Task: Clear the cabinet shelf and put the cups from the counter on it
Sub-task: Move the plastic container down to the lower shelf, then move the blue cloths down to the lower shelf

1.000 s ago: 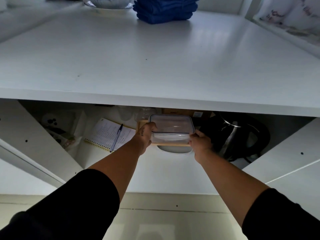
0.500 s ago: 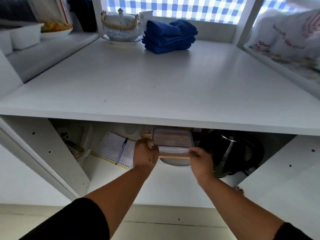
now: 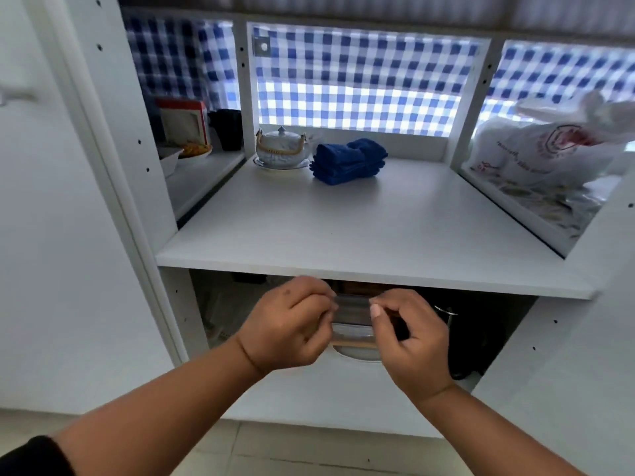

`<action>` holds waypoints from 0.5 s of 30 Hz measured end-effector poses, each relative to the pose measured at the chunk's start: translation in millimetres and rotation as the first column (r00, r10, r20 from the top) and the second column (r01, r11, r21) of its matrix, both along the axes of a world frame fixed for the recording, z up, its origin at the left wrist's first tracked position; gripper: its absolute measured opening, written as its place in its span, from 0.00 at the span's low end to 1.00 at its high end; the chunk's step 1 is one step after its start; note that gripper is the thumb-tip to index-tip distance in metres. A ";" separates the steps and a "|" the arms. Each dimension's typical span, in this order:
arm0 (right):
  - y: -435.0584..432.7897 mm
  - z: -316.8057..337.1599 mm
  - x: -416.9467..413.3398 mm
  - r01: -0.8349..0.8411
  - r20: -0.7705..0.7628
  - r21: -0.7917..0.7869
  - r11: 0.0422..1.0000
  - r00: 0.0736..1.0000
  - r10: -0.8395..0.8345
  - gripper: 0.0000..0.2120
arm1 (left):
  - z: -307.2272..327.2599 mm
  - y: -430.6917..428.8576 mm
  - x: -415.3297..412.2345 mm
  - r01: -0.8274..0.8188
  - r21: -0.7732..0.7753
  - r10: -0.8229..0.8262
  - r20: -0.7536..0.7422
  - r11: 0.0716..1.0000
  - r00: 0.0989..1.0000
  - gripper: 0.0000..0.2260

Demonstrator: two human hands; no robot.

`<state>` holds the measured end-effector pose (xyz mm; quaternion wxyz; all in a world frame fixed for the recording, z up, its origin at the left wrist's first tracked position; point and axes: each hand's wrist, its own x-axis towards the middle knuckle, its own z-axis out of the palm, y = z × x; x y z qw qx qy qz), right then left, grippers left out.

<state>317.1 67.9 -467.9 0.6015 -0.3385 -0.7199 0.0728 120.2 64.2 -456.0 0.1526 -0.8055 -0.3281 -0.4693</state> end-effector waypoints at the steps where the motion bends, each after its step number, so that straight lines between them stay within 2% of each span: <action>1: -2.1 19.4 -4.2 -0.003 -0.005 0.042 0.999 1.000 0.004 0.08 | 19.0 0.3 -3.1 -0.033 0.036 0.030 0.067 0.999 0.997 0.05; 3: 1.2 50.6 -12.2 0.009 -0.031 0.061 0.998 1.000 -0.007 0.08 | 49.2 9.7 -9.2 -0.165 0.002 0.163 0.156 0.986 0.974 0.08; 5: 15.3 76.2 -20.4 0.029 -0.075 0.000 1.000 0.997 -0.029 0.06 | 71.5 25.8 -14.2 -0.331 -0.171 0.358 0.159 0.928 0.920 0.12; 8: 49.2 102.0 -31.7 0.091 -0.072 -0.211 0.973 0.992 -0.108 0.06 | 86.0 60.4 -14.2 -0.467 -0.532 0.558 0.013 0.706 0.830 0.21; 10: 72.6 107.5 -38.6 0.167 0.045 -0.346 0.923 0.986 -0.161 0.10 | 88.6 82.0 -8.0 -0.502 -0.694 0.572 -0.158 0.516 0.805 0.27; 12: 97.4 108.2 -47.4 0.220 0.172 -0.410 0.885 0.972 -0.162 0.15 | 93.9 105.3 -6.6 -0.532 -0.717 0.587 -0.212 0.450 0.782 0.28; 15: 131.9 105.4 -59.2 0.261 0.294 -0.435 0.862 0.946 -0.138 0.21 | 98.9 130.0 -16.8 -0.640 -0.646 0.614 -0.319 0.417 0.722 0.27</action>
